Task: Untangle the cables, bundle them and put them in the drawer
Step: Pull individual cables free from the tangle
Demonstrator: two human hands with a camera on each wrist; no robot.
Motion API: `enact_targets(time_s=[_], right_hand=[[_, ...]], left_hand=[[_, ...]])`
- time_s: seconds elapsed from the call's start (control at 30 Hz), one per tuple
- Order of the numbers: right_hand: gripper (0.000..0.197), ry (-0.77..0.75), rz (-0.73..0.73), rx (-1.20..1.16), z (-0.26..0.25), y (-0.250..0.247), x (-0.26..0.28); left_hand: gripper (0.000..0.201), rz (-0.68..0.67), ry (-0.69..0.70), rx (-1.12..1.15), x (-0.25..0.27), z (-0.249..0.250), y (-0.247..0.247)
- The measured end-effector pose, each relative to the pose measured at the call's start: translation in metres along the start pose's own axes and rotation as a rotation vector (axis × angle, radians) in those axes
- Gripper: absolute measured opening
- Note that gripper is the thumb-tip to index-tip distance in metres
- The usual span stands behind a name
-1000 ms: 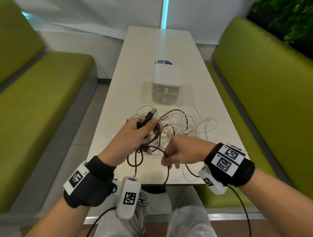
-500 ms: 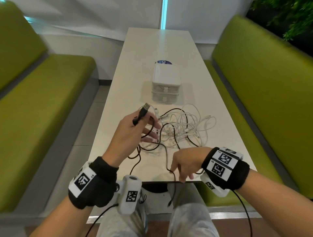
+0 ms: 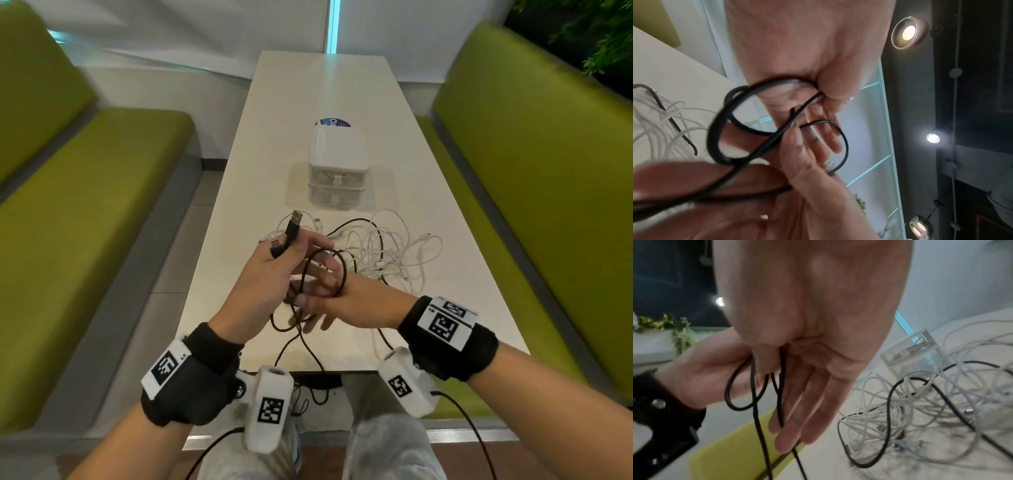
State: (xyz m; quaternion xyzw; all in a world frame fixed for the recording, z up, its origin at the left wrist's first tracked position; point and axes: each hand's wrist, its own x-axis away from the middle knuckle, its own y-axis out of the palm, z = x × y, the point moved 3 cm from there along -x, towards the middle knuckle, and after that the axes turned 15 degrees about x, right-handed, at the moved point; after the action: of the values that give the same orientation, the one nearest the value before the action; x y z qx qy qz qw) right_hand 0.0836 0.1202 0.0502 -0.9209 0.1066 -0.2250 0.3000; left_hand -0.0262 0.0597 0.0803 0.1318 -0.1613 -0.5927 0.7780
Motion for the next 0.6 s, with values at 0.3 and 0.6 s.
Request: enact_targets(time_s=[0.3, 0.6], right_hand=[[0.061, 0.154, -0.371, 0.494, 0.038, 0.001, 0.019], [0.07, -0.001, 0.045, 0.133, 0.012, 0.001, 0.003]], left_hand=[[0.049, 0.05, 0.006, -0.221, -0.003, 0.009, -0.023], [0.048, 0.016, -0.036, -0.04, -0.005, 0.002, -0.016]])
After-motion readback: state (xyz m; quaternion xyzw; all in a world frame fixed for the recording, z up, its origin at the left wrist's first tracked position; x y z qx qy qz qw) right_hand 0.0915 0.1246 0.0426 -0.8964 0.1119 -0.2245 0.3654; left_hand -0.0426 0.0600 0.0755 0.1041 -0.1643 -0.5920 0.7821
